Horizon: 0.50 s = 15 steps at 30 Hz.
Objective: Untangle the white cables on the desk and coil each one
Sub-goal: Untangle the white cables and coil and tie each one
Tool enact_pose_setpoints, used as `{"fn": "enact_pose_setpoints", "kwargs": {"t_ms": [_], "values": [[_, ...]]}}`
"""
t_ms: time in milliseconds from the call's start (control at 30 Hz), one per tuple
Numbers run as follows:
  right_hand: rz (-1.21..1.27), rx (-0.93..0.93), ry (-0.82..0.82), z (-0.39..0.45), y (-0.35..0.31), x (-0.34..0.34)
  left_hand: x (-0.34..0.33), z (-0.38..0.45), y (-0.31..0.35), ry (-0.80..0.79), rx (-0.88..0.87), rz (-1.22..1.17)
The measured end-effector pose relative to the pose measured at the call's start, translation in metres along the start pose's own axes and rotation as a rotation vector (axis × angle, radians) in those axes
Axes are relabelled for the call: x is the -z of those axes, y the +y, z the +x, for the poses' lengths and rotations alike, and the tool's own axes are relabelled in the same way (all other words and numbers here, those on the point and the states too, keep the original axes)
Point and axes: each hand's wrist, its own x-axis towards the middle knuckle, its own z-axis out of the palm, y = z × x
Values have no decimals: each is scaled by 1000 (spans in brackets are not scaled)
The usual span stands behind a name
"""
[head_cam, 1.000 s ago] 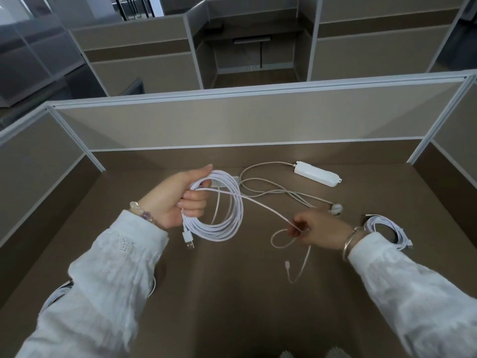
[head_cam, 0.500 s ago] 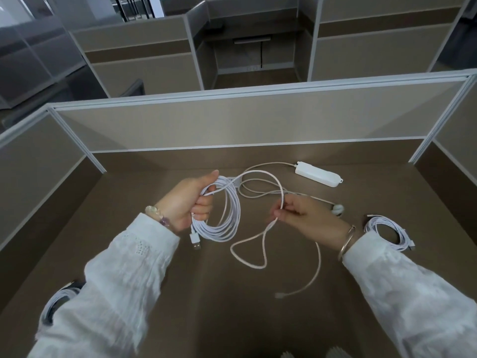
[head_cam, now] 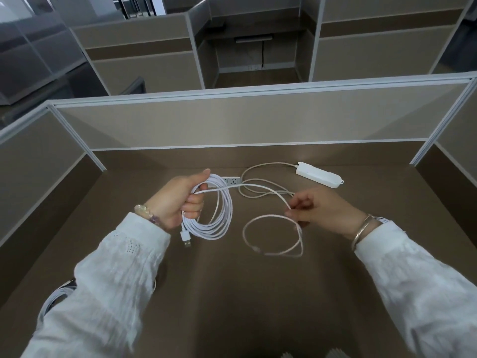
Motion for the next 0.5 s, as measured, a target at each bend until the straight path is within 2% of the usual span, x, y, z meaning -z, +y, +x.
{"fn": "enact_pose_setpoints", "kwargs": {"t_ms": [33,100,200,333,433,500], "values": [[77,-23,-31,-2,-2,-1,0,0,0,7,0,1],[54,1,-24,-3,-5,-3,0,1,-1,11,1,3],[-220,80,118,-4,-9,-9,-3,0,-1,1,-4,7],[-386,212,225,-5,-11,-18,-7,-1,2,15,-49,-1],[-418,206,267,1,2,-17,-5,-4,7,-1,-94,-57],[-355,159,335,4,13,-14,-2,-6,9,-22,-111,-84]]}}
